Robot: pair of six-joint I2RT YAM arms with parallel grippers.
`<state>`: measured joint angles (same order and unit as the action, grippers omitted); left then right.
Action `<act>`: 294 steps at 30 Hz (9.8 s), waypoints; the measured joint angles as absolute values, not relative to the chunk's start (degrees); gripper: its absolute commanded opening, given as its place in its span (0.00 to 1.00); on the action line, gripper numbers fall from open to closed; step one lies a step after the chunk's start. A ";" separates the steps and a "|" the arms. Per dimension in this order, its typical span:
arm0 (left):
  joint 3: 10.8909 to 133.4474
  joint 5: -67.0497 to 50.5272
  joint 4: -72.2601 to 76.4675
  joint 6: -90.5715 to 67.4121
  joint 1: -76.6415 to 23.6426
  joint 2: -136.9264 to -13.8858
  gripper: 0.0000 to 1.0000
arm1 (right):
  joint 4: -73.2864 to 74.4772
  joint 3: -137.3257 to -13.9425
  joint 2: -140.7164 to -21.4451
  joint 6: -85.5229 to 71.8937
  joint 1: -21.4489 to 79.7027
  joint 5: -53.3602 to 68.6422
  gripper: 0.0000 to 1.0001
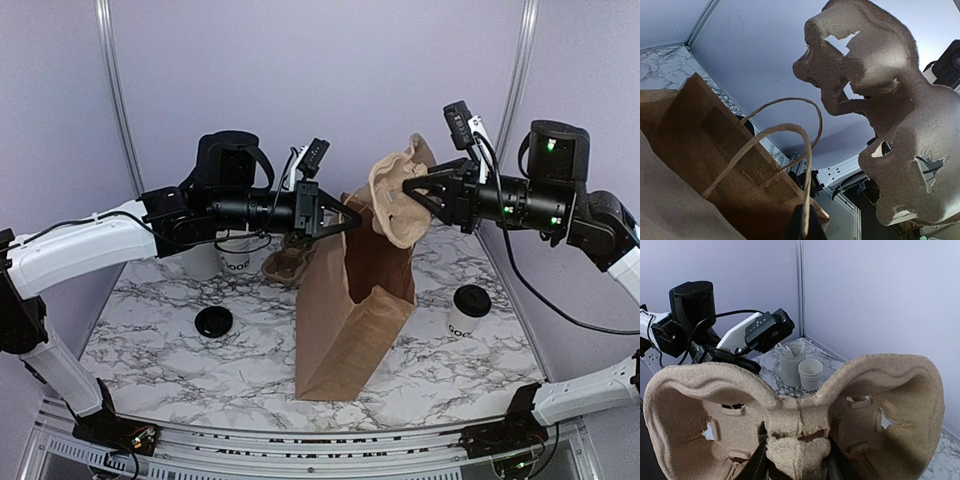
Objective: Pack the takeout coffee
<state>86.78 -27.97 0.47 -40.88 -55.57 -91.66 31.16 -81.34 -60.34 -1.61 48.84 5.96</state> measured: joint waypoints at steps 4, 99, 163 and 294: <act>86.52 -29.19 -1.17 -36.73 -55.57 -90.28 0.00 | 31.18 -80.62 -60.34 -0.91 47.99 7.92 0.32; 68.36 -28.10 3.57 -54.76 -37.06 -77.95 0.00 | 49.17 -102.48 -93.80 1.43 44.77 22.41 0.27; 73.28 -35.64 -5.93 -41.04 -32.93 -80.44 0.00 | 64.38 -114.58 -104.79 -1.85 53.80 1.78 0.23; 70.54 -28.69 -1.67 -39.75 -36.23 -69.78 0.99 | 36.14 -99.53 -85.21 -10.11 46.98 -11.90 1.00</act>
